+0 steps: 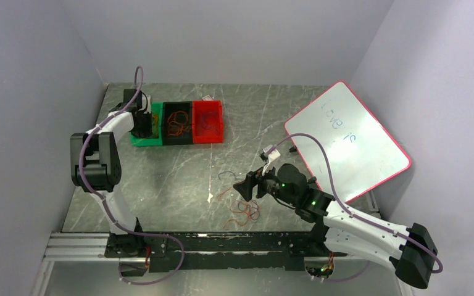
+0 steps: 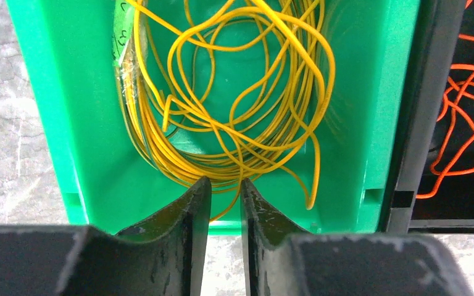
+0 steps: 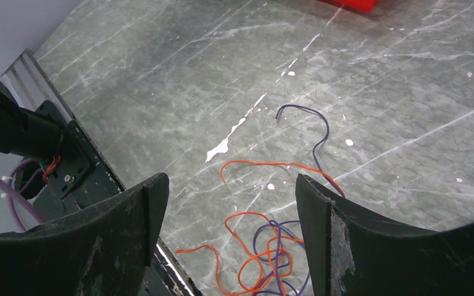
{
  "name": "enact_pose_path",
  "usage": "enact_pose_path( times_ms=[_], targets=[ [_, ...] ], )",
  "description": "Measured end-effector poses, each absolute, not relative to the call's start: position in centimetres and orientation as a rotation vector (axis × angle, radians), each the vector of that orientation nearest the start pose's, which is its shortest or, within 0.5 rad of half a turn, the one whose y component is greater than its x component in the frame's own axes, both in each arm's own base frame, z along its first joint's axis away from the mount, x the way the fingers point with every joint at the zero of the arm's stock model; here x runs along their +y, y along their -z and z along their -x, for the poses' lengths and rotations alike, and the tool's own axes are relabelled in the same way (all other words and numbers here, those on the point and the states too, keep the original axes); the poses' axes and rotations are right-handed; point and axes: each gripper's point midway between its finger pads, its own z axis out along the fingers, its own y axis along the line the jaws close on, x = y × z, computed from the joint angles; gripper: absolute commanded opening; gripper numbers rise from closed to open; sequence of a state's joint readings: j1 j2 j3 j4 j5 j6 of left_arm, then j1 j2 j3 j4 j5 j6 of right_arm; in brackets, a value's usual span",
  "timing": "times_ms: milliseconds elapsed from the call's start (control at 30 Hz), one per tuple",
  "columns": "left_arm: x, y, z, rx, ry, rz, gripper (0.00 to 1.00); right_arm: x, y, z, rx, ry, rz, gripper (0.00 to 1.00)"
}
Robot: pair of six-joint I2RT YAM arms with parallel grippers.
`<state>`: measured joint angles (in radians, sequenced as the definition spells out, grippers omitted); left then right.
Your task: Untangle the cables
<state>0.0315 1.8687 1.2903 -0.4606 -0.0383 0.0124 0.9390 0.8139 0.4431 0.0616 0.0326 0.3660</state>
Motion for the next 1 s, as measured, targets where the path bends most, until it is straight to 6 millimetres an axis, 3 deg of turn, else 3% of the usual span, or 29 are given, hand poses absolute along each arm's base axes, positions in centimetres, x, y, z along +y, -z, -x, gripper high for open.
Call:
enact_pose_path(
  times_ms=[467, 733, 1000],
  targets=[
    [2.0, -4.9, -42.8, 2.602, -0.064, 0.040, 0.08, 25.8, -16.2, -17.8, 1.891, -0.849, 0.537, 0.79],
    [1.7, -5.2, -42.9, 2.594, -0.038, 0.040, 0.07, 25.7, -16.3, -17.7, 1.889, -0.849, 0.536, 0.79],
    [1.6, -8.6, -45.0, 2.499, -0.029, 0.036, 0.07, 25.7, -16.2, -17.7, 1.891, -0.848, 0.536, 0.79]
  ],
)
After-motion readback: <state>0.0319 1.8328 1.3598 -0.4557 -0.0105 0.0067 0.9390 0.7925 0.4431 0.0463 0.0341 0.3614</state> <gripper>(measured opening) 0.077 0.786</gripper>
